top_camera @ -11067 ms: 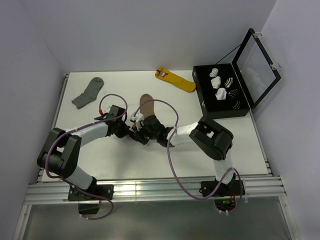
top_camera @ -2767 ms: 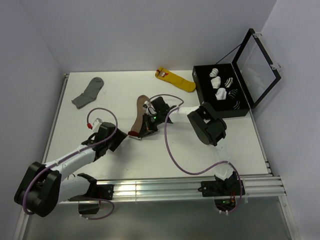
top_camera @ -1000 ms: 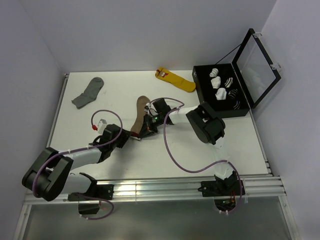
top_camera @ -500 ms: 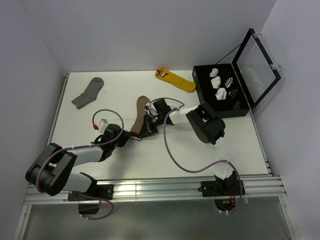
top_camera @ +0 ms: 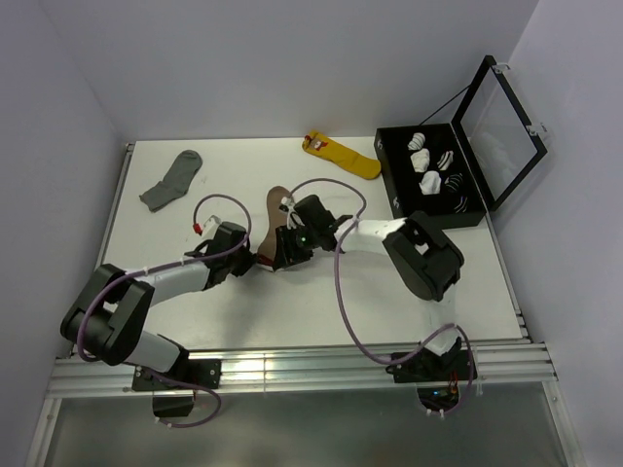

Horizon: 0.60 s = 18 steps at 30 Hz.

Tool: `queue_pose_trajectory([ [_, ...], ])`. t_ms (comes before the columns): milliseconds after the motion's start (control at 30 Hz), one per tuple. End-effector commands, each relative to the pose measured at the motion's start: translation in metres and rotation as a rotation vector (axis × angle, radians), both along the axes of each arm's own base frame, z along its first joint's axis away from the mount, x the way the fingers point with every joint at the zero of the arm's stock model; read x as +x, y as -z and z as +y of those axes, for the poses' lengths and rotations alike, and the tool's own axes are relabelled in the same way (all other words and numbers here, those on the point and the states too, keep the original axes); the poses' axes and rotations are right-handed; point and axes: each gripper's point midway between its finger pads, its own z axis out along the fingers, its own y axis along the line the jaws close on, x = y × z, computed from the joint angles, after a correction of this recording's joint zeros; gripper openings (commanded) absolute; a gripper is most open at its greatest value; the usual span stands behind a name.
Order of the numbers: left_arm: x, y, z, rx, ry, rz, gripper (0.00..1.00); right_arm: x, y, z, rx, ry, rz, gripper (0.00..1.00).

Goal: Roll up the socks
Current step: Roll the sock at the center of the board.

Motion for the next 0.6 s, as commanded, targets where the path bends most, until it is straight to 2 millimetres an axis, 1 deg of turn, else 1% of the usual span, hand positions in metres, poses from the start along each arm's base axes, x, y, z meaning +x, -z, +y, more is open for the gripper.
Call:
queue_pose_trajectory([
  [0, -0.016, 0.012, 0.014, 0.164, 0.081, 0.121, 0.04, 0.018, -0.01, -0.017, -0.165, 0.036, -0.33, 0.46],
  [67, -0.014, 0.007, 0.014, 0.185, 0.094, 0.132, 0.04, 0.018, -0.018, -0.017, -0.181, 0.014, -0.448, 0.46],
  [133, -0.014, 0.005, 0.015, 0.207, 0.108, 0.139, 0.03, 0.016, -0.031, -0.014, -0.188, 0.01, -0.579, 0.46],
  [167, -0.011, 0.001, 0.013, 0.205, 0.111, 0.132, 0.03, 0.019, -0.04, -0.008, -0.162, 0.02, -0.64, 0.47],
  [200, -0.013, 0.002, 0.014, 0.214, 0.121, 0.144, 0.03, 0.014, -0.052, -0.002, -0.135, 0.011, -0.692, 0.47],
  [233, -0.012, 0.001, 0.013, 0.214, 0.123, 0.145, 0.03, 0.01, -0.046, -0.007, -0.152, 0.004, -0.724, 0.49],
  [333, -0.012, 0.001, 0.009, 0.211, 0.143, 0.154, 0.03, 0.004, -0.052, 0.001, -0.117, -0.007, -0.809, 0.54],
  [367, -0.011, 0.0, 0.008, 0.21, 0.146, 0.155, 0.03, 0.004, -0.06, 0.007, -0.077, -0.002, -0.845, 0.54],
  [400, -0.01, -0.001, 0.007, 0.208, 0.151, 0.155, 0.02, 0.004, -0.057, 0.004, -0.086, 0.009, -0.861, 0.55],
  [433, -0.011, 0.0, 0.006, 0.207, 0.159, 0.162, 0.02, -0.001, -0.057, 0.009, -0.073, -0.003, -0.876, 0.56],
  [467, -0.01, -0.001, 0.005, 0.205, 0.162, 0.161, 0.02, 0.0, -0.063, 0.013, -0.051, 0.007, -0.901, 0.57],
  [500, -0.011, 0.0, 0.005, 0.207, 0.167, 0.166, 0.02, -0.001, -0.062, 0.015, -0.052, 0.006, -0.913, 0.57],
  [533, -0.011, 0.0, 0.005, 0.209, 0.169, 0.172, 0.02, -0.003, -0.056, 0.019, -0.059, -0.002, -0.919, 0.57],
  [567, -0.01, -0.001, 0.003, 0.205, 0.171, 0.169, 0.02, -0.001, -0.055, 0.02, -0.074, 0.008, -0.929, 0.57],
])
